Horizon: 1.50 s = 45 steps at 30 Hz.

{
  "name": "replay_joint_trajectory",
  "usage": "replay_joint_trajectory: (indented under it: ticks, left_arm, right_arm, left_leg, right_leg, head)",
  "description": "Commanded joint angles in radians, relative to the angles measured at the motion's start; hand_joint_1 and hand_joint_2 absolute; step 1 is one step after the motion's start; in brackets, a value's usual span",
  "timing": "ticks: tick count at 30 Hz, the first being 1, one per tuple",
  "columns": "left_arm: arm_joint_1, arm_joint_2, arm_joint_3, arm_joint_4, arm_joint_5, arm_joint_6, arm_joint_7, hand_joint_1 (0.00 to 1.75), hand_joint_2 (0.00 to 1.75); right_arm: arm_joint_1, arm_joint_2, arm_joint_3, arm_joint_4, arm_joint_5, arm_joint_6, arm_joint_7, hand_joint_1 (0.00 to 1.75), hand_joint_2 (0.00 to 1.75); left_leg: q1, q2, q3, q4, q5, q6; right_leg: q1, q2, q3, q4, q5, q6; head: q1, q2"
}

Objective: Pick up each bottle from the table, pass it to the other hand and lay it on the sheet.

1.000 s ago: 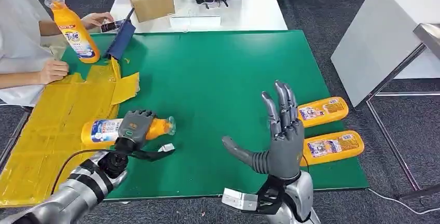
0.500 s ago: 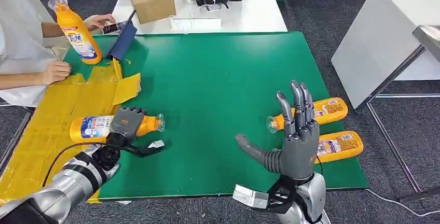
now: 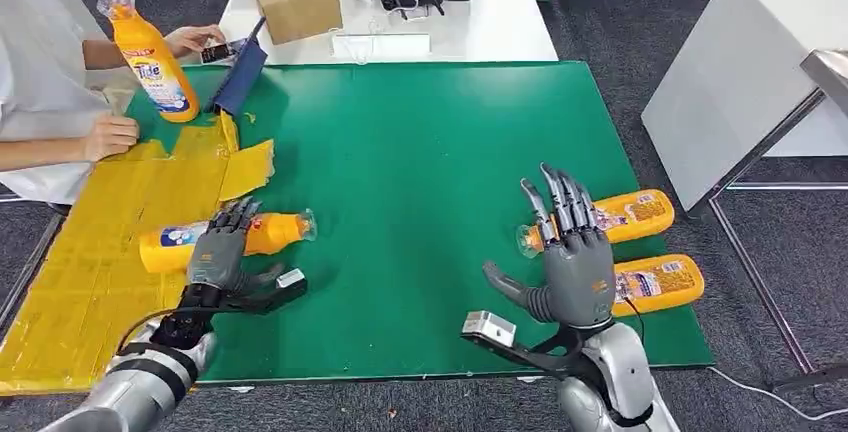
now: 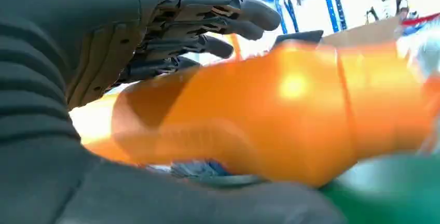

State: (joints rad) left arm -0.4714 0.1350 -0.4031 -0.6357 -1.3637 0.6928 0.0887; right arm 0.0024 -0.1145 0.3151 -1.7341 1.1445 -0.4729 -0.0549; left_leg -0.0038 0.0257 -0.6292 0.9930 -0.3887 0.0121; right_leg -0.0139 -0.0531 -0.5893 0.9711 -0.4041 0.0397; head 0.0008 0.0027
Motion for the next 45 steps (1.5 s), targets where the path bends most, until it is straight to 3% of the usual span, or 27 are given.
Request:
replay_joint_trajectory:
  ticks: [1, 5, 12, 14, 17, 23, 29, 37, 38, 45]
  left_arm:
    - [0.262, -0.130, 0.251, -0.589, 0.299, -0.142, -0.240, 0.00, 0.00]
    - [0.370, -0.145, 0.208, -0.817, 0.521, -0.233, -0.369, 0.00, 0.00]
    - [0.362, -0.141, 0.213, -0.801, 0.525, -0.237, -0.367, 0.00, 0.00]
    - [0.382, -0.143, 0.189, -0.845, 0.619, -0.262, -0.453, 0.00, 0.00]
    - [0.410, -0.136, 0.147, -0.902, 0.654, -0.271, -0.477, 0.00, 0.00]
    - [0.400, -0.133, 0.108, -0.872, 0.700, -0.241, -0.505, 0.00, 0.00]
    - [0.393, -0.138, 0.102, -0.862, 0.797, -0.257, -0.555, 0.00, 0.00]
    - [0.390, -0.141, 0.070, -0.863, 0.845, -0.270, -0.573, 0.00, 0.00]
    - [0.389, -0.141, 0.070, -0.861, 0.848, -0.270, -0.574, 0.00, 1.75]
    - [0.389, -0.140, 0.072, -0.860, 0.869, -0.275, -0.578, 0.00, 1.75]
  right_arm:
    - [-0.143, -0.164, -0.047, 0.205, 0.045, 0.216, 0.058, 0.00, 1.75]
    - [-0.263, -0.254, -0.075, 0.359, 0.022, 0.330, 0.026, 0.00, 1.75]
    - [-0.261, -0.246, -0.073, 0.354, 0.020, 0.330, 0.017, 0.00, 1.75]
    - [-0.334, -0.310, -0.046, 0.440, 0.031, 0.391, 0.053, 0.00, 1.75]
    - [-0.481, -0.350, -0.029, 0.649, 0.014, 0.418, -0.003, 0.00, 1.75]
    - [-0.679, -0.345, 0.021, 0.955, 0.032, 0.382, -0.039, 0.00, 1.75]
    - [-0.743, -0.325, 0.054, 1.114, 0.023, 0.401, -0.061, 0.00, 1.75]
    - [-0.727, -0.280, 0.078, 1.302, 0.007, 0.366, -0.075, 0.00, 1.75]
    - [-0.723, -0.279, 0.075, 1.309, 0.003, 0.368, -0.078, 0.00, 1.75]
    - [-0.718, -0.280, 0.071, 1.329, -0.007, 0.385, -0.096, 0.00, 1.75]
  left_leg:
    - [0.000, 0.000, 0.002, 0.000, -0.002, 0.000]
    - [-0.001, 0.003, 0.001, 0.003, -0.006, 0.001]
    - [-0.002, 0.001, 0.001, 0.001, -0.005, 0.001]
    - [-0.003, 0.001, -0.003, 0.001, -0.002, 0.002]
    - [-0.002, 0.002, -0.002, 0.002, -0.003, 0.003]
    - [-0.003, 0.002, -0.002, 0.000, -0.002, 0.004]
    - [-0.003, 0.000, 0.000, 0.001, -0.002, 0.004]
    - [-0.002, -0.001, 0.000, 0.000, -0.002, 0.004]
    - [-0.002, -0.001, 0.001, 0.000, -0.002, 0.004]
    - [-0.003, -0.002, -0.002, 0.001, -0.002, 0.004]
  right_leg:
    - [-0.001, 0.005, 0.003, -0.001, -0.001, 0.000]
    - [-0.001, 0.010, 0.002, 0.000, -0.001, 0.001]
    - [-0.002, 0.007, 0.002, -0.001, -0.001, 0.000]
    - [-0.003, 0.004, -0.002, 0.000, 0.000, 0.001]
    - [-0.002, 0.007, -0.002, 0.000, 0.001, 0.002]
    - [-0.003, 0.006, 0.000, -0.001, 0.001, 0.002]
    - [-0.003, 0.006, 0.001, -0.001, 0.001, 0.003]
    - [-0.002, 0.004, 0.002, -0.002, 0.001, 0.003]
    - [-0.002, 0.005, 0.004, -0.002, 0.001, 0.003]
    - [-0.003, 0.004, 0.000, 0.000, 0.001, 0.003]
  head:
    - [0.001, 0.000]
    - [0.000, 0.000]
    - [0.000, 0.000]
    - [0.000, 0.000]
    - [0.000, 0.000]
    - [0.000, 0.000]
    - [0.000, 0.000]
    - [0.000, 0.000]
    - [0.000, 0.000]
    - [-0.001, 0.000]
